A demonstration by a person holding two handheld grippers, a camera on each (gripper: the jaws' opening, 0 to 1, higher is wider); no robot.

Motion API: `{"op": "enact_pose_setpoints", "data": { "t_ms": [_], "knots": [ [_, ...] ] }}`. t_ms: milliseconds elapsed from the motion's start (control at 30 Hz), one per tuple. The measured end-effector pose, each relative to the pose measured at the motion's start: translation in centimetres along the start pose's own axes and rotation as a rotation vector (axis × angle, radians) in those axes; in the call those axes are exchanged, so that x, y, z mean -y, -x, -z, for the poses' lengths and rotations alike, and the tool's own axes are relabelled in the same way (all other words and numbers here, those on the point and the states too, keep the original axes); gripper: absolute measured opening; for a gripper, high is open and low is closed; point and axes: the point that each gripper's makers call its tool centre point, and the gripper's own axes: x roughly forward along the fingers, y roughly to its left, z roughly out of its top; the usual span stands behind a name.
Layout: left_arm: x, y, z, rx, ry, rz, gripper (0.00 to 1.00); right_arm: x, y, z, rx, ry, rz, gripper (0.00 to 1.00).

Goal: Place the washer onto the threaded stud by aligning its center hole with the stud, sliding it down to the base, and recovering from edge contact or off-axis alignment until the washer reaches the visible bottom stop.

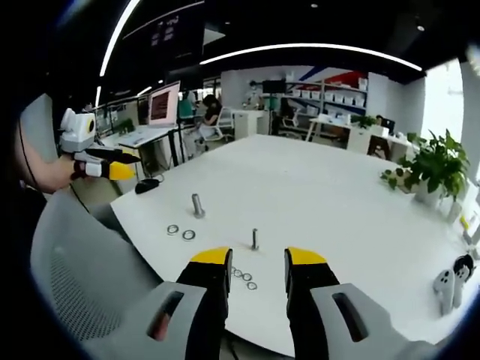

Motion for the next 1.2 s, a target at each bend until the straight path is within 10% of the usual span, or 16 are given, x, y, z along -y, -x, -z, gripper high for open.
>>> {"op": "enact_pose_setpoints", "data": {
  "t_ms": [300,633,1200],
  "knots": [
    [-1.0,0.1,0.3,-0.026,-0.017,-0.047,0.47,-1.8,-0.1,-0.7,0.015,-0.046,-0.112,0.31],
    [-1.9,0.3,0.2,-0.029,-0.030,-0.076,0.47,-5.3,-0.4,0.3,-0.061,0.103,-0.238,0.32],
    [-2.2,0.4,0.4,-0.031,-0.019,-0.092,0.47,-6.0,-0.4,1.7,-0.090,0.126,-0.273,0.32]
  ]
}}
